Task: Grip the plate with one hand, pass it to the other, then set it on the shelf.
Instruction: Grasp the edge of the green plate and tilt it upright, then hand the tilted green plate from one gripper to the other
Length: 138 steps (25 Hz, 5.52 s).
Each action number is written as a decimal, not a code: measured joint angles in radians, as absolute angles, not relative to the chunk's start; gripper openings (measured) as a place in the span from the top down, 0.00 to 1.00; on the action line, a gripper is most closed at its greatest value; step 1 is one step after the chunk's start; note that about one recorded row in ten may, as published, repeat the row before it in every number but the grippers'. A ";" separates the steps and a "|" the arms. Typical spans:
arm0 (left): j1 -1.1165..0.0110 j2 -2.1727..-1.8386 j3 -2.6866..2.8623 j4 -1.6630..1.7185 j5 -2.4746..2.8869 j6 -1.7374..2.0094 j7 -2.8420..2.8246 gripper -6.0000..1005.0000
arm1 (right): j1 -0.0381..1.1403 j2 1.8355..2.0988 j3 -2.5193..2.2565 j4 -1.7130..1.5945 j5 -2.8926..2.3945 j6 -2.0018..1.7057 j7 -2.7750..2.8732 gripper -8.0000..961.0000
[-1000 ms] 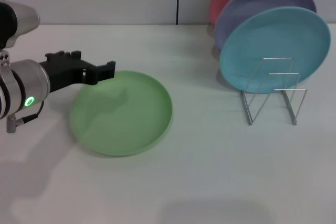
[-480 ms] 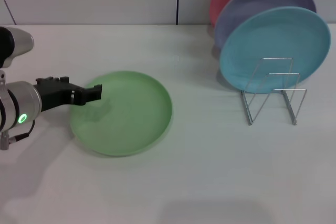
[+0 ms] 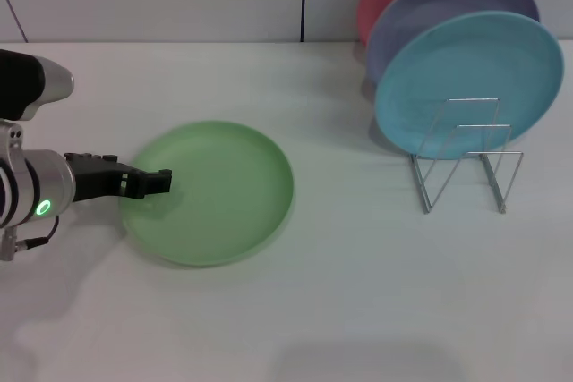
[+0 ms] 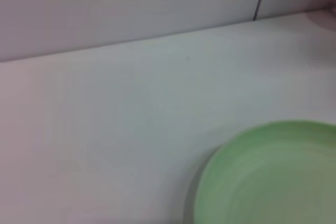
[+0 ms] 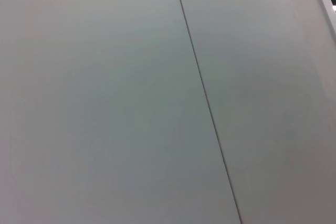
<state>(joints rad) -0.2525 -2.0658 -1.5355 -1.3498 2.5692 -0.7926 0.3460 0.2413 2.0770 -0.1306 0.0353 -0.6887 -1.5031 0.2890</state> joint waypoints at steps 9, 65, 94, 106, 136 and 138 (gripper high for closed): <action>-0.264 -2.067 -1.553 -1.331 2.587 -0.794 0.339 0.15 | 0.241 2.077 -0.140 0.035 -0.689 -1.503 0.289 0.14; -0.327 -2.067 -1.567 -1.258 2.657 -0.880 0.283 0.42 | 0.242 2.078 -0.144 0.035 -0.689 -1.496 0.290 0.14; -0.348 -2.066 -1.551 -1.279 2.647 -0.915 0.294 0.85 | 0.242 2.078 -0.144 0.034 -0.689 -1.503 0.290 0.14; -0.339 -2.063 -1.559 -1.348 2.559 -0.921 0.372 0.87 | 0.244 2.079 -0.147 0.034 -0.689 -1.515 0.298 0.14; -0.355 -2.061 -1.674 -1.610 2.541 -0.949 0.443 0.95 | 0.509 2.038 -0.868 -1.549 -1.861 -1.239 2.312 0.14; -0.351 -2.060 -1.680 -1.637 2.539 -0.950 0.446 0.95 | 0.616 1.993 -0.830 -1.546 -2.048 -1.436 2.547 0.14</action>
<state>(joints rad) -0.3514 -2.0604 -1.6804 -1.6368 2.5391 -0.9498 0.4458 0.6160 1.9930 -0.8298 -1.5463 -2.0483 -1.4360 2.5467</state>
